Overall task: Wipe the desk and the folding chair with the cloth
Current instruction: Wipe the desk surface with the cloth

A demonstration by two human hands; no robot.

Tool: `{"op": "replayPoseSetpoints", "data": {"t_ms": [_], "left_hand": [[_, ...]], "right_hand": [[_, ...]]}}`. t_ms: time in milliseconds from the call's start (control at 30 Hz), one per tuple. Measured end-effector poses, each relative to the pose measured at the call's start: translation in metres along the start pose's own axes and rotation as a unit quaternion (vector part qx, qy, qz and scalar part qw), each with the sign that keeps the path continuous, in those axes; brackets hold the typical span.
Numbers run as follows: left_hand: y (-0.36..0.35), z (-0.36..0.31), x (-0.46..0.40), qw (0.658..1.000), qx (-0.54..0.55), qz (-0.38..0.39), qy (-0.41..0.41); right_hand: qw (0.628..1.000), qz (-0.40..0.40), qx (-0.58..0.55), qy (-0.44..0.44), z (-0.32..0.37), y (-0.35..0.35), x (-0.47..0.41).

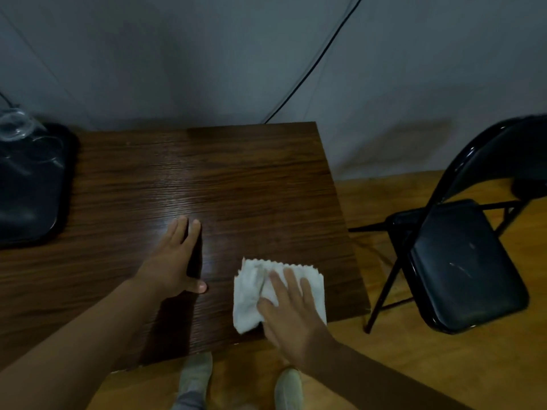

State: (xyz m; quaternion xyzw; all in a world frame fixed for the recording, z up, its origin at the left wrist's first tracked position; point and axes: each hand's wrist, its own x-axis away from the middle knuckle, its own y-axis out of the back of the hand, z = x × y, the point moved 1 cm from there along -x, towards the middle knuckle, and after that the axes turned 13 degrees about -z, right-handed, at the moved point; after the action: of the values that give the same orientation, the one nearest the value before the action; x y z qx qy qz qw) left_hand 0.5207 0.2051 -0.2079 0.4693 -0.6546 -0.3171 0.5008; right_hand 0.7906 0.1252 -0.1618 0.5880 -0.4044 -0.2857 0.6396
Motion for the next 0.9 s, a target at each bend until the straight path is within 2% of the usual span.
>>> {"op": "replayPoseSetpoints", "data": {"t_ms": [67,100,133,167,200,233,367,400,433,500,567,633,667,733,833,900], "left_hand": [[0.0,0.0,0.0,1.0,-0.003,0.0,-0.001],[0.0,-0.001,0.001,1.0,-0.003,-0.002,-0.002],[0.001,-0.002,0.001,1.0,-0.002,-0.003,-0.003],[0.002,-0.002,0.001,1.0,0.0,-0.003,-0.004],[0.003,-0.003,0.002,1.0,0.002,-0.001,-0.006],[0.004,-0.004,0.002,1.0,0.004,0.001,-0.007],[0.005,-0.002,0.002,1.0,0.009,0.008,-0.008],[0.004,-0.001,0.002,1.0,0.01,0.01,-0.007],[0.003,0.0,0.002,1.0,0.01,0.011,-0.008],[0.002,0.001,0.0,1.0,0.012,0.01,-0.012],[0.001,0.003,-0.001,1.0,0.018,0.01,-0.014],[-0.002,0.005,-0.002,1.0,0.018,0.011,-0.016],[-0.003,0.006,-0.002,1.0,0.017,0.009,-0.016],[-0.006,0.008,-0.003,1.0,0.017,0.001,-0.014],[-0.009,0.011,-0.003,1.0,0.014,-0.009,-0.019],[-0.012,0.013,-0.004,0.999,0.018,-0.017,-0.022]], "right_hand": [[0.975,-0.043,-0.206,-0.077,-0.007,0.02,0.001],[0.941,-0.078,-0.302,-0.129,-0.015,0.036,-0.004],[0.889,-0.091,-0.408,-0.187,-0.025,0.053,-0.011],[0.82,-0.087,-0.515,-0.233,-0.036,0.067,-0.019],[0.762,-0.078,-0.585,-0.267,-0.05,0.075,-0.026],[0.726,-0.069,-0.617,-0.295,-0.064,0.08,-0.033],[0.621,-0.019,-0.679,-0.392,-0.098,0.062,-0.047],[0.623,-0.012,-0.669,-0.405,-0.104,0.051,-0.048],[0.643,-0.008,-0.641,-0.418,-0.11,0.041,-0.049],[0.731,-0.018,-0.524,-0.437,-0.12,0.021,-0.05],[0.841,-0.06,-0.322,-0.43,-0.124,0.008,-0.046],[0.922,-0.152,-0.11,-0.339,-0.116,0.001,-0.037],[0.947,-0.164,-0.057,-0.27,-0.108,-0.004,-0.033],[0.98,-0.12,-0.042,-0.156,-0.086,-0.021,-0.029],[0.993,-0.026,-0.025,-0.117,-0.063,-0.054,-0.032],[0.995,-0.029,-0.011,-0.098,-0.069,-0.063,-0.051]]}}
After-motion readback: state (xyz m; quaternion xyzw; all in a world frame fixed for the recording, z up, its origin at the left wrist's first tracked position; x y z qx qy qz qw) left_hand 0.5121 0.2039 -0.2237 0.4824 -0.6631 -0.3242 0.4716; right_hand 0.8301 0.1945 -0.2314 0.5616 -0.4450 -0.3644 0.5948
